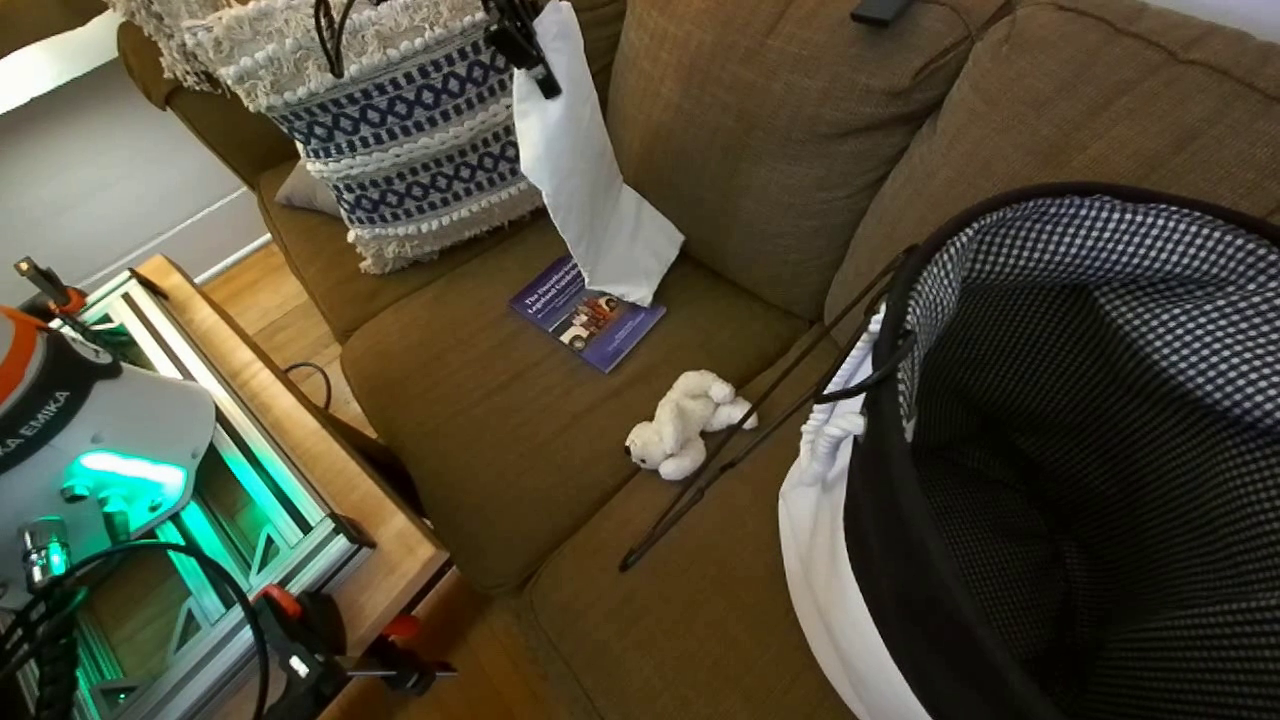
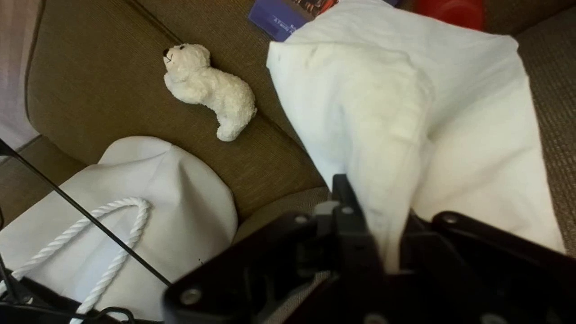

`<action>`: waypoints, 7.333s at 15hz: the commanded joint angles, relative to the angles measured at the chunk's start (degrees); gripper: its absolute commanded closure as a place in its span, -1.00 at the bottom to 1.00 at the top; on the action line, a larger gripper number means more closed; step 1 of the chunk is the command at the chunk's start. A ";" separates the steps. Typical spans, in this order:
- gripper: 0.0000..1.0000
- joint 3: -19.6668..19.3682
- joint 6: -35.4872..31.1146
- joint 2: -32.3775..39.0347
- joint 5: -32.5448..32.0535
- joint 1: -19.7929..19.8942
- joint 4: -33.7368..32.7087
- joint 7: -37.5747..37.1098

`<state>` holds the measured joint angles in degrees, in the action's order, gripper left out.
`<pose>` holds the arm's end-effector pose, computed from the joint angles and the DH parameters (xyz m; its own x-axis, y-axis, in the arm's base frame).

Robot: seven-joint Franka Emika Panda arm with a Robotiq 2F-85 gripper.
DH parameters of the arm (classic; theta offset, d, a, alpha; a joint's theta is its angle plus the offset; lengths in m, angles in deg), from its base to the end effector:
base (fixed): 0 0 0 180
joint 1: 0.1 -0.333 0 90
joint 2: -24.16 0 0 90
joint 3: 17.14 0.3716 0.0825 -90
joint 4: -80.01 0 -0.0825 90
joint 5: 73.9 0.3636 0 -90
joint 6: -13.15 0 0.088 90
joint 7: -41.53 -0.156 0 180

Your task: Pick up the towel, then fold it

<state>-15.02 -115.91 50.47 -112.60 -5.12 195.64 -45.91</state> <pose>0.5906 0.0320 0.2308 0.6191 -0.6985 0.3589 -0.7847 -0.5322 0.3178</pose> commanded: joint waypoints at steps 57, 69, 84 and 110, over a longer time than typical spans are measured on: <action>0.97 2.13 -19.86 15.39 34.72 1.36 6.92 51.32; 0.97 -13.03 -16.24 19.45 37.39 -7.68 1.93 47.97; 0.97 -26.56 -12.49 39.60 27.44 -19.72 -16.14 20.46; -1.00 -25.87 -13.74 29.04 16.43 -17.64 -8.15 19.69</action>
<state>-42.12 -121.65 87.49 -91.60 -20.39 176.64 -26.99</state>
